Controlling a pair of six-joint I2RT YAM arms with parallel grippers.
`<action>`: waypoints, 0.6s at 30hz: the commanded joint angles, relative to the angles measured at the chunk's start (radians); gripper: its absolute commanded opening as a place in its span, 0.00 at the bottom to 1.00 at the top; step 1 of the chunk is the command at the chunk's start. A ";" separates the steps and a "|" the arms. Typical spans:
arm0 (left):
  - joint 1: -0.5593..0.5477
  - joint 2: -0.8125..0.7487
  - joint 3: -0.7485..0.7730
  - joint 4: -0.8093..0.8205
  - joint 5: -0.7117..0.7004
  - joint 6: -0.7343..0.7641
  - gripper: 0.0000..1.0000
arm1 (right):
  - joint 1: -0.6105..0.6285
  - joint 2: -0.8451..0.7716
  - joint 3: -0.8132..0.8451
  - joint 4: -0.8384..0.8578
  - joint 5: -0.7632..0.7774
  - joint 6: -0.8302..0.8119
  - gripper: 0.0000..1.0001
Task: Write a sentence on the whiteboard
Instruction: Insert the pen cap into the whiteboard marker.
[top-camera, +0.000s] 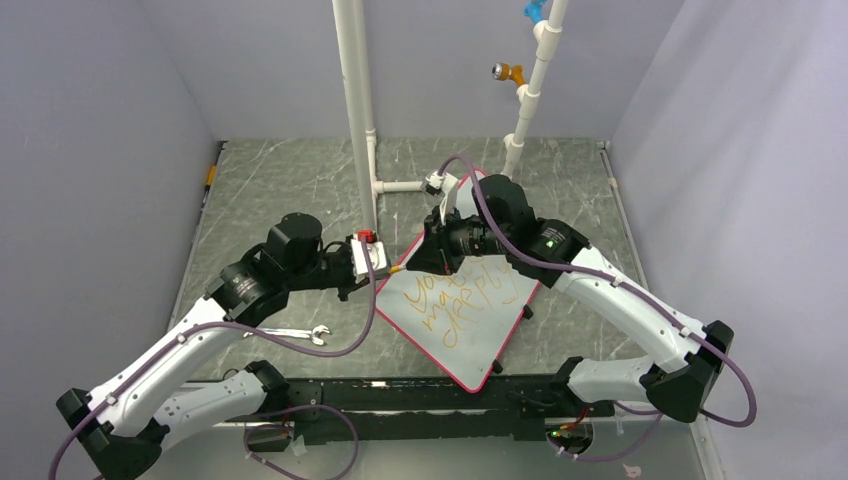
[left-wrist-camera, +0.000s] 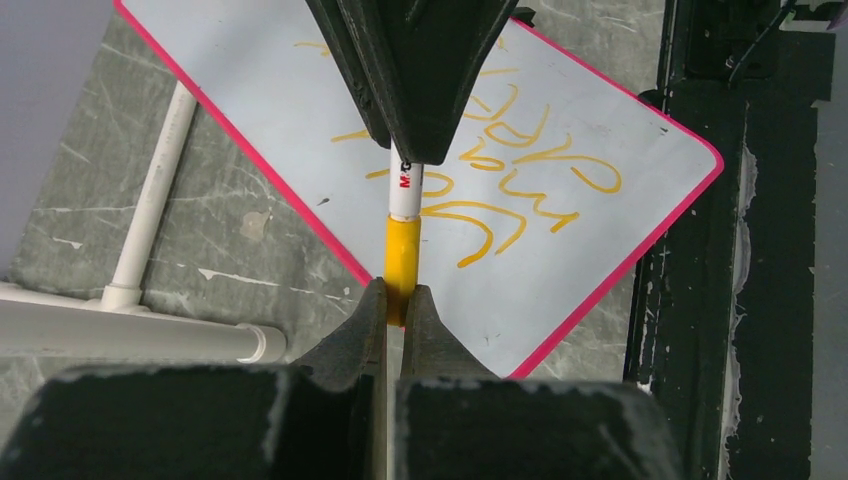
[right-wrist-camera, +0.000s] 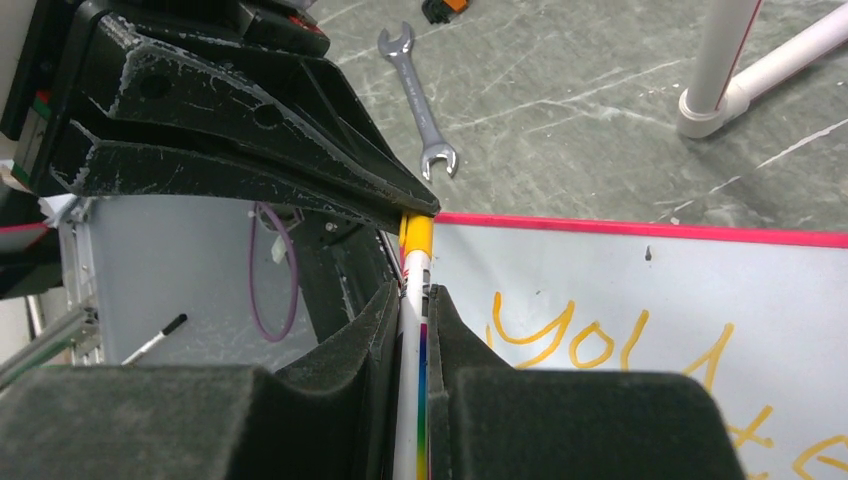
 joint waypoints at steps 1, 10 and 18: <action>-0.010 -0.036 0.003 0.222 0.021 -0.035 0.00 | 0.026 0.025 0.023 0.124 -0.038 0.117 0.00; -0.010 -0.084 -0.020 0.292 0.005 -0.060 0.00 | 0.044 0.043 0.038 0.173 -0.041 0.287 0.00; -0.009 -0.113 -0.040 0.343 -0.017 -0.076 0.00 | 0.069 0.071 0.036 0.216 0.003 0.395 0.00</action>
